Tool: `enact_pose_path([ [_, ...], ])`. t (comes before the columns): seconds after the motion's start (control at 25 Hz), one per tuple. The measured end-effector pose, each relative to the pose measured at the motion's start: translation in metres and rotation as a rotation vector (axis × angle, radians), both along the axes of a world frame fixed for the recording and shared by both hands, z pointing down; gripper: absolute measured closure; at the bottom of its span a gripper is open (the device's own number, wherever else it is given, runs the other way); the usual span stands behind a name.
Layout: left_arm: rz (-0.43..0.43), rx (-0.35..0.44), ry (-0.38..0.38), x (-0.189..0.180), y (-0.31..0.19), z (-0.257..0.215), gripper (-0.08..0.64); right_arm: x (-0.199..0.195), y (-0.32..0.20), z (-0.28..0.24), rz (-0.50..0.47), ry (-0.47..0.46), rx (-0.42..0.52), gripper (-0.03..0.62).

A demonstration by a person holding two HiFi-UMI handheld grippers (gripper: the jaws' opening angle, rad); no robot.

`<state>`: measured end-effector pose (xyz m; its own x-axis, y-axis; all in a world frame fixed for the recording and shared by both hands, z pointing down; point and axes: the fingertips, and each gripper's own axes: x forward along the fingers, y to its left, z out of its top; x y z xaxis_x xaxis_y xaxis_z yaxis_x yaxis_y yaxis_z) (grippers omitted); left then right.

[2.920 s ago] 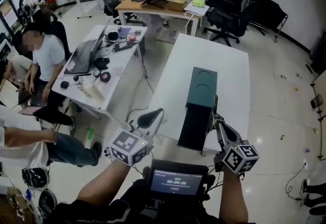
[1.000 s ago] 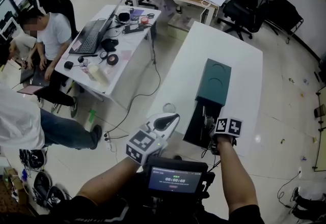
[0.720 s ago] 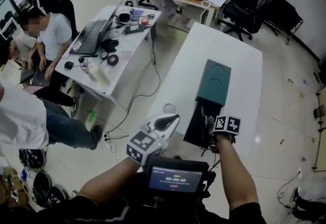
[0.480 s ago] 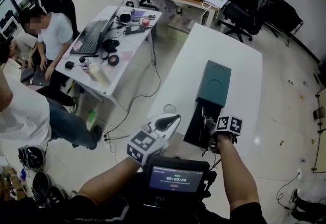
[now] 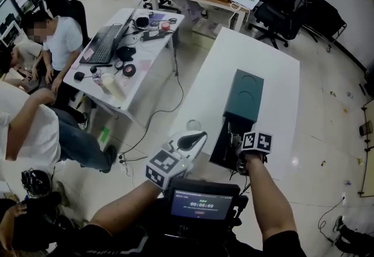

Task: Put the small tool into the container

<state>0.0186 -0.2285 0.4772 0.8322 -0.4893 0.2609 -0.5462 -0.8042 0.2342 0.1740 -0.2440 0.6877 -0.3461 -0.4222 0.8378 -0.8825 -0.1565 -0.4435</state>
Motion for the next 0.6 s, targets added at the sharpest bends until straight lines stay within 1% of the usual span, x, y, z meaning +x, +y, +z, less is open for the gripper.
enact_pose_path([
  [0.2, -0.005, -0.003, 0.002, 0.003, 0.005, -0.002, 0.548, -0.003, 0.001, -0.001, -0.015, 0.016, -0.003, 0.555],
  [0.32, -0.009, -0.004, 0.001, 0.001, 0.004, -0.002, 0.548, -0.005, 0.001, 0.004, -0.02, 0.015, -0.022, 0.536],
  [0.6, -0.023, -0.008, 0.001, -0.006, 0.004, -0.002, 0.548, -0.014, 0.002, 0.007, -0.111, 0.097, -0.025, 0.493],
])
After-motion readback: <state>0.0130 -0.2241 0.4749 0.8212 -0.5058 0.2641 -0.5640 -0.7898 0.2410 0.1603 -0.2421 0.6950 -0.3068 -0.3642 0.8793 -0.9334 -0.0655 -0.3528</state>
